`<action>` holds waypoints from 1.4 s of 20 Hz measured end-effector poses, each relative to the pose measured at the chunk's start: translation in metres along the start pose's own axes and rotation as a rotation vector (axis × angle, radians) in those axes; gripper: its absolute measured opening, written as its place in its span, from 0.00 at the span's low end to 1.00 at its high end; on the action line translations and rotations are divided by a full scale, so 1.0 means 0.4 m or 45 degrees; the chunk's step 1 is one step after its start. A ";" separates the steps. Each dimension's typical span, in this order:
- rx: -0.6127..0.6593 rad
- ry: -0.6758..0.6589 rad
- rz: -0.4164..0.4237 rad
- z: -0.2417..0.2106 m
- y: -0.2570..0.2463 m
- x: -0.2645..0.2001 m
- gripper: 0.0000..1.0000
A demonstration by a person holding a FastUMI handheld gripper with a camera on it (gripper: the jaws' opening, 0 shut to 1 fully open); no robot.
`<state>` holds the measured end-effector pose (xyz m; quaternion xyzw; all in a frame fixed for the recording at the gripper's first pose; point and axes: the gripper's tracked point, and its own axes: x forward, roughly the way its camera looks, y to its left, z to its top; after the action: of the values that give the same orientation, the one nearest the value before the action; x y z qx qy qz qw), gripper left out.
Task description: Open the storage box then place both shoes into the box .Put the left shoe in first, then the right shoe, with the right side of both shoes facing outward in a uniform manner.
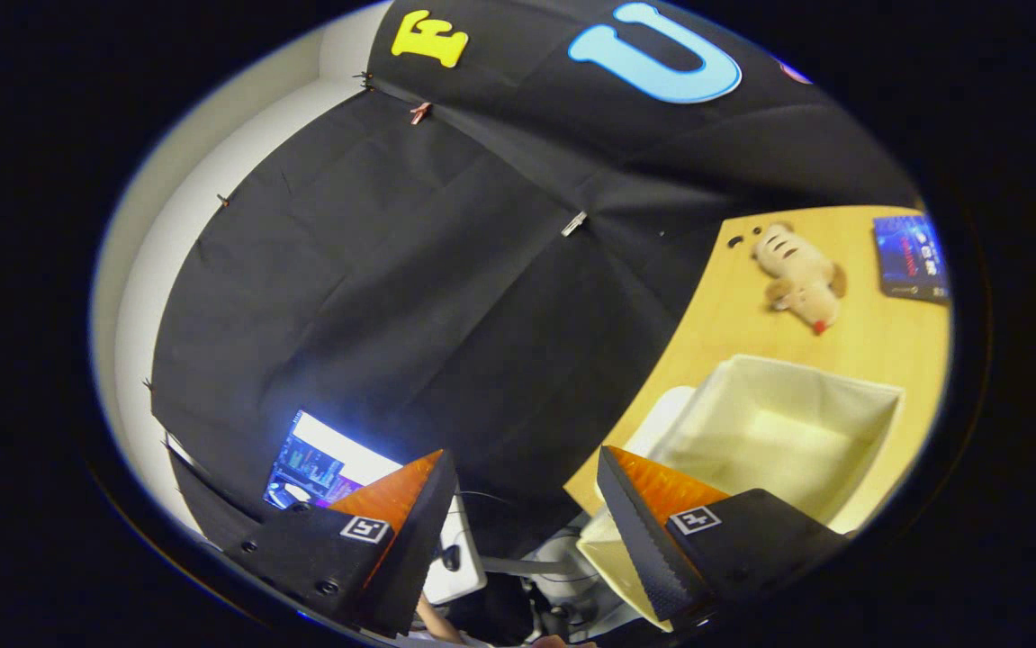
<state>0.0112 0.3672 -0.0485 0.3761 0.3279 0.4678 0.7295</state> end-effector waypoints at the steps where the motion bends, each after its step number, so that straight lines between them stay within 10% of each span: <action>1: -0.027 -0.025 -0.047 0.008 -0.021 -0.040 0.97; 11: -0.037 -0.175 -0.645 0.012 -0.401 -0.421 0.97; 18: 0.145 0.088 -1.096 -0.188 -0.697 -0.585 0.97; 28: 0.258 0.323 -1.202 -0.379 -0.894 -0.575 0.85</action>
<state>-0.0387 0.0903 -0.4015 0.1956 0.5924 0.0943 0.7758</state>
